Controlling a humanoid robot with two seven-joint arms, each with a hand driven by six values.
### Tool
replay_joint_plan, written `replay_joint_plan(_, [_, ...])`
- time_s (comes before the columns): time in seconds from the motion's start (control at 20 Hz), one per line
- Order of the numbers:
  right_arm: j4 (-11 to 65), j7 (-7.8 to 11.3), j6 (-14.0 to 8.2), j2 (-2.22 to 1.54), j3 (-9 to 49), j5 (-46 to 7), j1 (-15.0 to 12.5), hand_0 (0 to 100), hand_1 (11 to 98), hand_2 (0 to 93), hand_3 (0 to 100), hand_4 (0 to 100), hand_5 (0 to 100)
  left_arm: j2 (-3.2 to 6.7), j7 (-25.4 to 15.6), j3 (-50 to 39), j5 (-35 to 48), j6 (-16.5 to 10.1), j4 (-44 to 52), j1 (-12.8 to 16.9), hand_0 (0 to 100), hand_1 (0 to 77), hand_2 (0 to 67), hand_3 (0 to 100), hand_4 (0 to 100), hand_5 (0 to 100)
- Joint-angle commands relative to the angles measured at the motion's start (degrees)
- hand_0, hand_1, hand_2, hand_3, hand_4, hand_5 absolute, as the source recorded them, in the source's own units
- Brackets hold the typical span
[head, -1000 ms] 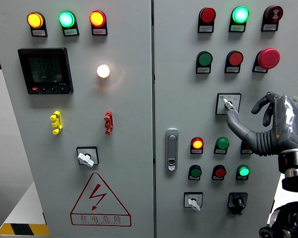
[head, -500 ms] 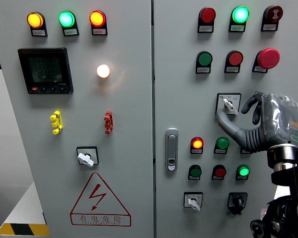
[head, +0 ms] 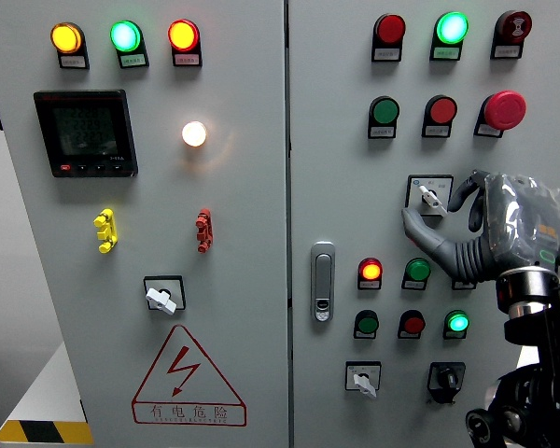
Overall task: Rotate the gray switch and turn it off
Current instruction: 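Close the right hand's fingers around the gray switch knob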
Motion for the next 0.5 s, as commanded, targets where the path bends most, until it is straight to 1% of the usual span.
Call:
replay_joint_plan(0.0, [-0.20,0.00,0.00,0.00,0.00,0.00,0.23,0,38.9,69.8,95,100,100,0.00,0.00,0.00,0.00,0.00,0.00,0.02,85,0.0,13.4,19,8,11])
replay_joint_plan(0.15, [-0.38,-0.09,0.00,0.00,0.00,0.00,0.32,0,39.3,69.8,95,100,100,0.00,0.00,0.00,0.00,0.00,0.00,0.02,85,0.0,13.4,19,8,11])
replay_joint_plan(0.35, [-0.64,-0.09,0.00,0.00,0.00,0.00,0.23,11,39.1,69.9,95,100,100,0.00,0.00,0.00,0.00,0.00,0.00,0.02,85,0.0,13.3,19,8,11])
replay_joint_plan(0.45, [-0.99,-0.09,0.00,0.00,0.00,0.00,0.32,15,38.9,70.0,95,100,100,0.00,0.00,0.00,0.00,0.00,0.00,0.02,84,0.0,13.3,19,8,11])
